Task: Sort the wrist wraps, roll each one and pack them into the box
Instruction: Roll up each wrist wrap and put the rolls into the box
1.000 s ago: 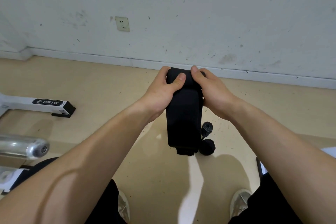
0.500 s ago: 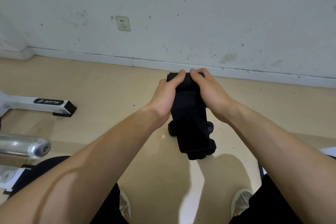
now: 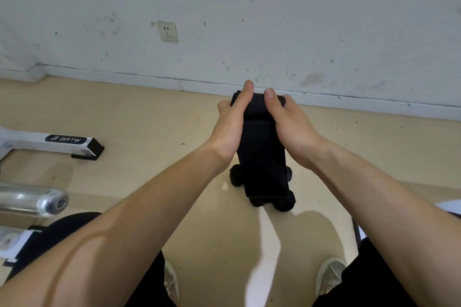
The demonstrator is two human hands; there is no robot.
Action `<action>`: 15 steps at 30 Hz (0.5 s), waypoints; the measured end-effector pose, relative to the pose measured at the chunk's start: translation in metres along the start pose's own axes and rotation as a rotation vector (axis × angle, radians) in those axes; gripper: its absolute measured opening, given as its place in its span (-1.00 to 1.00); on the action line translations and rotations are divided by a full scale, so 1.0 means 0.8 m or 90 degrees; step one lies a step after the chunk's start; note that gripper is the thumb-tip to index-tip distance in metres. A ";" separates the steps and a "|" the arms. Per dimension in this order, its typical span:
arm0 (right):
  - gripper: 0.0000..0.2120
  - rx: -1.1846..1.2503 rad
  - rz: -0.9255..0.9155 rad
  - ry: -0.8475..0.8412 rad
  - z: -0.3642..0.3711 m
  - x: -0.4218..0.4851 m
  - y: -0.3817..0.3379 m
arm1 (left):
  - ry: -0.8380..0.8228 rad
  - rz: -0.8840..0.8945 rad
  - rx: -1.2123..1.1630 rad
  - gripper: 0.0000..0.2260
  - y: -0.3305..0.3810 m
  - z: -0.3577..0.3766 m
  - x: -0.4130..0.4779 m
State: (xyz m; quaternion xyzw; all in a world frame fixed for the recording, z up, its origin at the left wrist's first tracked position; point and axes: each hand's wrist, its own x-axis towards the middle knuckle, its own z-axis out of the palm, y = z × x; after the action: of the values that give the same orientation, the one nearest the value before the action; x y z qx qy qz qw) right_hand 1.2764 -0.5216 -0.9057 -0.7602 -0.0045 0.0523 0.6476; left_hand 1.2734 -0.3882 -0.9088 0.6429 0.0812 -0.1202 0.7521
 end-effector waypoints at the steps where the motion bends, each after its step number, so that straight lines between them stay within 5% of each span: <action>1: -0.55 0.001 -0.014 0.014 0.003 0.001 0.001 | -0.009 -0.011 -0.022 0.08 0.001 -0.001 0.000; 5: -0.66 -0.016 -0.056 0.022 0.005 -0.001 0.001 | -0.063 -0.033 -0.096 -0.26 0.015 0.000 -0.015; 15: -0.85 0.026 -0.060 -0.057 -0.002 0.002 -0.004 | -0.110 -0.016 -0.100 -0.57 0.015 -0.016 -0.009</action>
State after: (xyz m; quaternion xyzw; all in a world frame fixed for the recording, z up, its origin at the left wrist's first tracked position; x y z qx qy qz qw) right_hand 1.2785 -0.5223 -0.9024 -0.7429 -0.0679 0.0559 0.6636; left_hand 1.2701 -0.3729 -0.8977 0.5685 0.0332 -0.1776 0.8026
